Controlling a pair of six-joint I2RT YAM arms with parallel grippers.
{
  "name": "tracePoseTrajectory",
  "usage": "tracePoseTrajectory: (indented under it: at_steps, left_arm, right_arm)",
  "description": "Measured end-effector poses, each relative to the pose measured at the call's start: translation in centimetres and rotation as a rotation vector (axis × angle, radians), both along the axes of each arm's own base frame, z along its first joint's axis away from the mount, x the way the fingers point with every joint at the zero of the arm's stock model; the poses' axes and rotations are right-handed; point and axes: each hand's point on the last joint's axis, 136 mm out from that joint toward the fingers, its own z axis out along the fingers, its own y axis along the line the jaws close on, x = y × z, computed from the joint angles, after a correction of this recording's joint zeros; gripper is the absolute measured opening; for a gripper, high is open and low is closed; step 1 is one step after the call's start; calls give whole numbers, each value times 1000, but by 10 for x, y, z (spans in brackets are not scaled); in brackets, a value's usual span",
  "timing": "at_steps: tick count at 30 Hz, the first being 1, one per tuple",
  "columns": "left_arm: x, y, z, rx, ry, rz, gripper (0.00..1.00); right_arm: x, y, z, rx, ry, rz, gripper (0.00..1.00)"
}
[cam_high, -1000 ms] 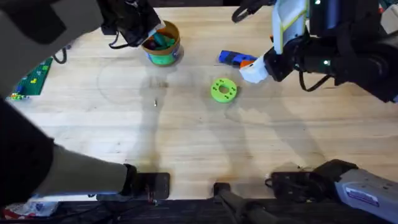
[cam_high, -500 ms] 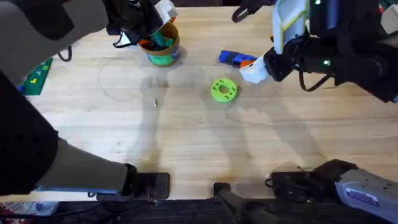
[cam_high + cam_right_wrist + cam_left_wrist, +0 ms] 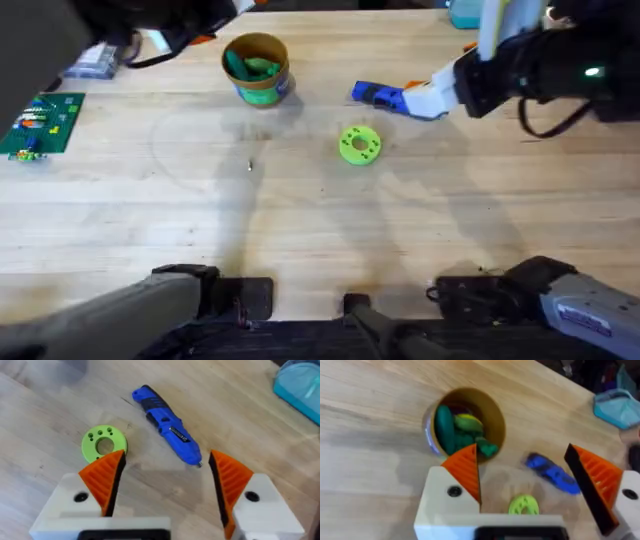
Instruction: Pick up the gripper from the table and insert it into the empty holder that is missing its gripper. Then pick up a screw, insert it into the mounting hole, and use the screwdriver to tighten it. Finally, clean up the table by picking up the vegetable and placing it into the bucket.
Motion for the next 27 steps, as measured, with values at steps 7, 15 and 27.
tracePoseTrajectory:
  at_steps: [7,15,27]
  left_arm:
    - [-98,-1,28,96,46,-135,986]
    - [-155,1,22,170,121,-231,986]
    - [-155,1,22,170,121,-231,986]
  right_arm:
    - [-13,-6,32,87,-41,-70,983]
    - [-27,-13,28,114,8,-118,983]
    - [-27,-13,28,114,8,-118,983]
